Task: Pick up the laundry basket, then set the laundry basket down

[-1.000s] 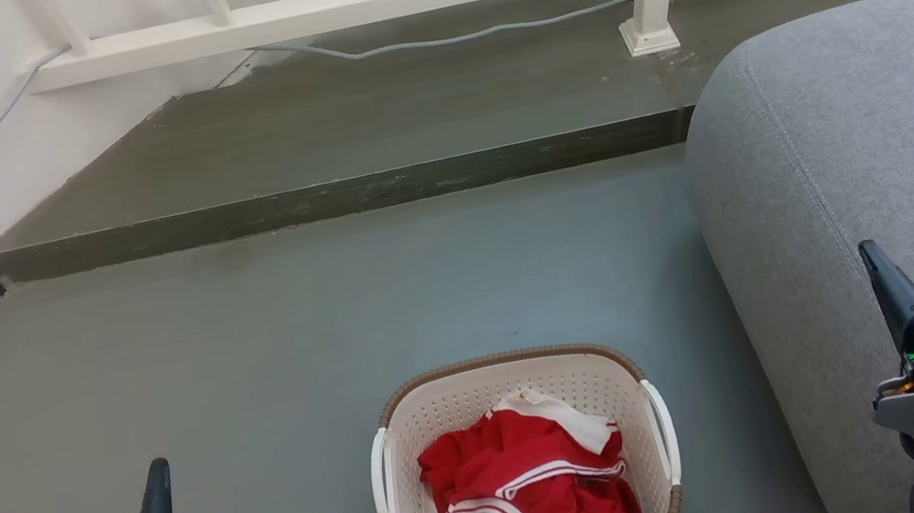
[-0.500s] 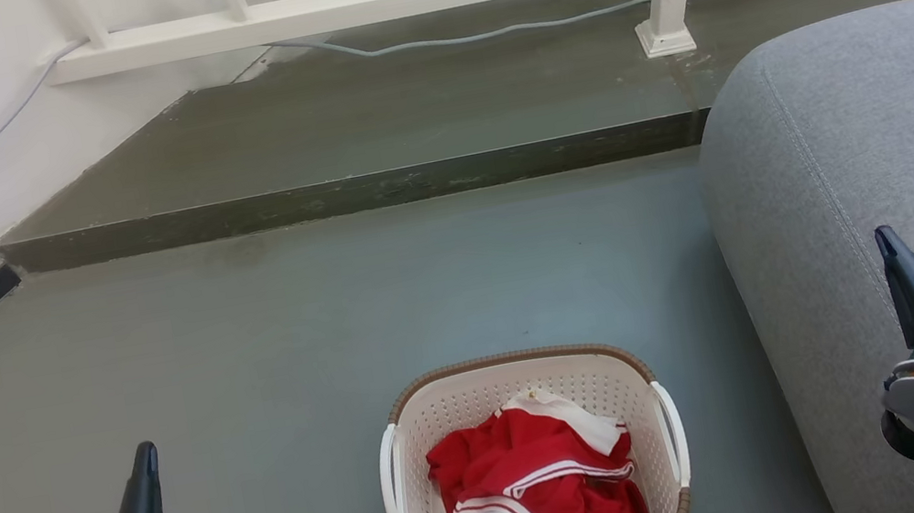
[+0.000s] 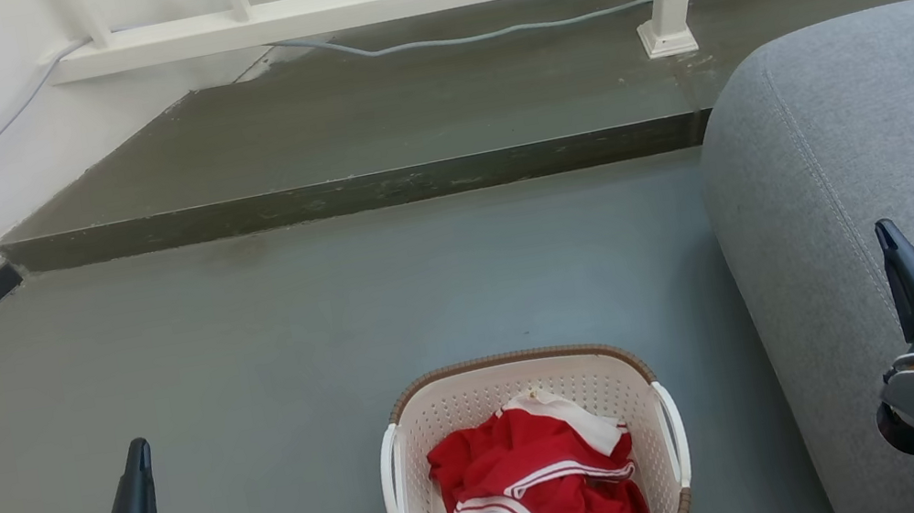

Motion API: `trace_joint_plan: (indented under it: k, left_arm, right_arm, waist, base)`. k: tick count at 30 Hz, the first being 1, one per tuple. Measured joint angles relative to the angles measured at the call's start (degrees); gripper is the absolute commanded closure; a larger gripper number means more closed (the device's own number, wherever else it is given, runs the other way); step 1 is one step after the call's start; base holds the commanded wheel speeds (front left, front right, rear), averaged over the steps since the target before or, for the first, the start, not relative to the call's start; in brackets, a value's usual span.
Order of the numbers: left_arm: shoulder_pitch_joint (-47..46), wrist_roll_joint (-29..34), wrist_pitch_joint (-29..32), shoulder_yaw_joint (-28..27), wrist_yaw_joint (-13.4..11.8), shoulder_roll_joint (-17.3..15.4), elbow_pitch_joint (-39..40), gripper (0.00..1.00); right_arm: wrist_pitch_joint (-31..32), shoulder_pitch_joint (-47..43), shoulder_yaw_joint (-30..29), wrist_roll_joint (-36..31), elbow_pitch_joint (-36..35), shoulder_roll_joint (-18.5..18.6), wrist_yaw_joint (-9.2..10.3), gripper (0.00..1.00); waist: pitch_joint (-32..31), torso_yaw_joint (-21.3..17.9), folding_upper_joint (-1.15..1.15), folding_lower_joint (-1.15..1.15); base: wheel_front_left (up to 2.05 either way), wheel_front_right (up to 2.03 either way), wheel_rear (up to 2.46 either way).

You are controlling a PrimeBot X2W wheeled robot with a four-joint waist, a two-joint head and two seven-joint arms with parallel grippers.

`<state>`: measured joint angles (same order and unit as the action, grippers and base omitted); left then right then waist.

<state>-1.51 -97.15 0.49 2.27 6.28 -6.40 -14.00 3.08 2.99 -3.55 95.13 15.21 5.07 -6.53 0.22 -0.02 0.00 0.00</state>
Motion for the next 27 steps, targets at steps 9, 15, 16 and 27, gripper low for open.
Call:
trace_joint_plan:
  k: [9, 15, 16, 27]
  left_arm:
    - [0.0, 0.0, 0.1, 0.0, 0.0, 0.0, -0.3, 1.00]
    - [-0.3, 0.0, 0.1, -0.1, 0.3, 0.0, -0.4, 1.00]
    - [-0.3, 0.0, 0.1, -0.1, 0.3, 0.0, -0.4, 1.00]
    - [-0.9, 0.0, 0.5, -0.1, 0.5, 0.0, -0.6, 1.00]
  right_arm:
    - [0.0, 0.0, 0.0, 0.0, 0.1, 0.0, 0.00, 1.00]
    - [0.0, 0.0, -0.1, 0.0, 0.2, 0.0, -0.01, 1.00]
    - [0.0, 0.0, -0.1, 0.0, 0.2, 0.0, -0.01, 1.00]
    - [0.0, 0.1, -0.1, 0.0, 0.4, 0.0, -0.01, 1.00]
  waist:
    - [0.0, 0.0, 0.00, 0.00]
    - [0.0, 0.0, 0.00, 0.00]
    - [0.0, 0.0, 0.00, 0.00]
    - [0.0, 0.0, 0.00, 0.00]
  base:
    - [0.00, 0.00, 0.00]
    - [0.00, 0.00, 0.00]
    - [0.00, 0.00, 0.00]
    - [0.00, 0.00, 0.00]
